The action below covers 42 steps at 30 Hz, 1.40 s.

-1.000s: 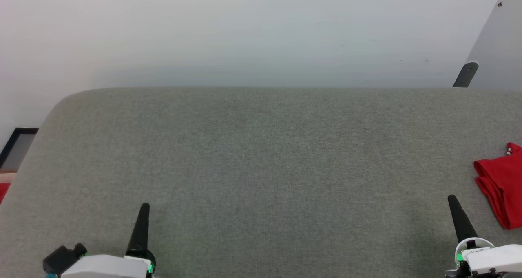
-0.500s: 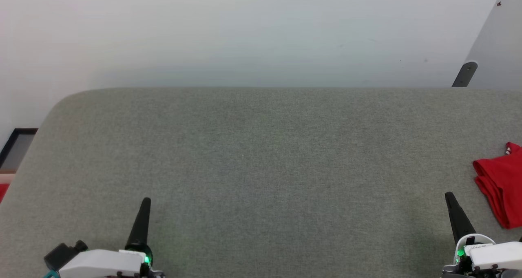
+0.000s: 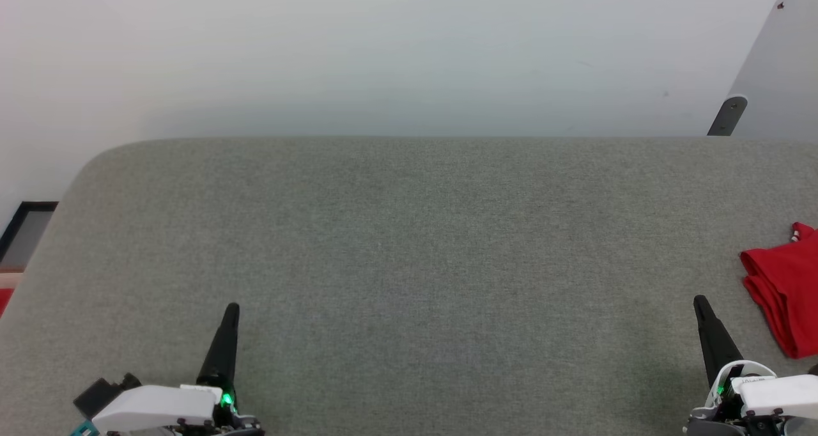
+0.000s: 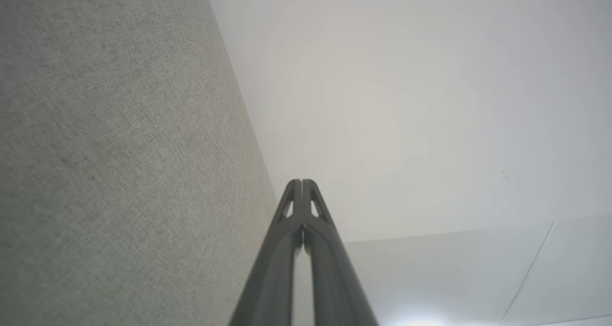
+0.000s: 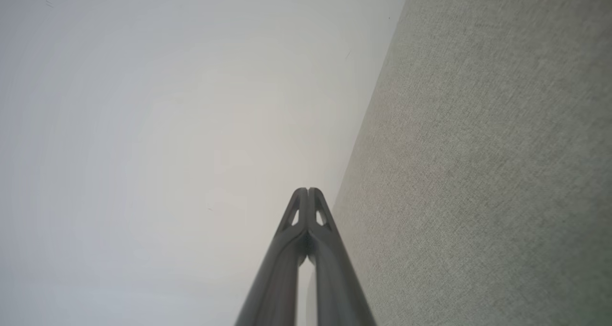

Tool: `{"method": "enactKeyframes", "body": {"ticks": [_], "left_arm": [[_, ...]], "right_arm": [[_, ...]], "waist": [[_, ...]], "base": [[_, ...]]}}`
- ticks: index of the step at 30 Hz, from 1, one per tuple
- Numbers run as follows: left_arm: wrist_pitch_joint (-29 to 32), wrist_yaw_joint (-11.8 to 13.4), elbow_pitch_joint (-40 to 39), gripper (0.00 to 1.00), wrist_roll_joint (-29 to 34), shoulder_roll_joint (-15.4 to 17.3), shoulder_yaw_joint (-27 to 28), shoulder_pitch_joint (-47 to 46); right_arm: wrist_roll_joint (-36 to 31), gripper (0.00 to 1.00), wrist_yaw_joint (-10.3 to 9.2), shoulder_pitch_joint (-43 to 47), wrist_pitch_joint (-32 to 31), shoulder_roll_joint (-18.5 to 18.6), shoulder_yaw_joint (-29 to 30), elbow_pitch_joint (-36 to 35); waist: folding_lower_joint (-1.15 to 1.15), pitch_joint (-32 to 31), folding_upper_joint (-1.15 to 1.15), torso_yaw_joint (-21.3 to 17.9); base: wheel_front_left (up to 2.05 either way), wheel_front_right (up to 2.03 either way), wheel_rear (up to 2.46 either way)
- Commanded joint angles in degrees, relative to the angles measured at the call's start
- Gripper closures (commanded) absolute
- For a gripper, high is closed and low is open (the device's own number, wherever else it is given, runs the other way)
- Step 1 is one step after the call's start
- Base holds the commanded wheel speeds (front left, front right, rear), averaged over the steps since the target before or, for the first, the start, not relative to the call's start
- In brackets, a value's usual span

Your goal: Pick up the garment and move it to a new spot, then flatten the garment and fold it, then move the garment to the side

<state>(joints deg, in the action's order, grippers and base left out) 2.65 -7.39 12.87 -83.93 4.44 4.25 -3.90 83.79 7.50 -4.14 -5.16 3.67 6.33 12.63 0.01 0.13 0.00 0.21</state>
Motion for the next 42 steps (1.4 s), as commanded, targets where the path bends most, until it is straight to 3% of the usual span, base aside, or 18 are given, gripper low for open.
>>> {"method": "enactKeyframes", "body": {"ticks": [1, 24, 42], "left_arm": [[0.3, -0.1, 0.0, 1.0, -1.3, 0.1, 0.2, -0.9], [3.0, -0.2, 1.3, 1.0, -9.9, -0.7, 1.0, -2.5], [3.2, -0.2, 1.3, 1.0, -9.3, -0.8, 1.3, -2.6]], "right_arm": [[1.0, 1.0, -0.01, -1.1, -0.3, 0.0, 0.2, 0.0], [8.8, 1.0, -0.02, -2.6, -1.5, -1.0, 0.3, 1.5], [8.7, 1.0, -0.02, -2.2, -1.5, -0.9, 0.3, 1.5]], "waist": [[0.0, 0.0, 0.0, 0.0], [-0.01, 0.0, 0.0, -0.2], [-0.01, 0.0, 0.0, -0.2]], "base": [[0.0, 0.0, 0.0], [0.0, 0.0, 0.0], [0.0, 0.0, 0.0]]}}
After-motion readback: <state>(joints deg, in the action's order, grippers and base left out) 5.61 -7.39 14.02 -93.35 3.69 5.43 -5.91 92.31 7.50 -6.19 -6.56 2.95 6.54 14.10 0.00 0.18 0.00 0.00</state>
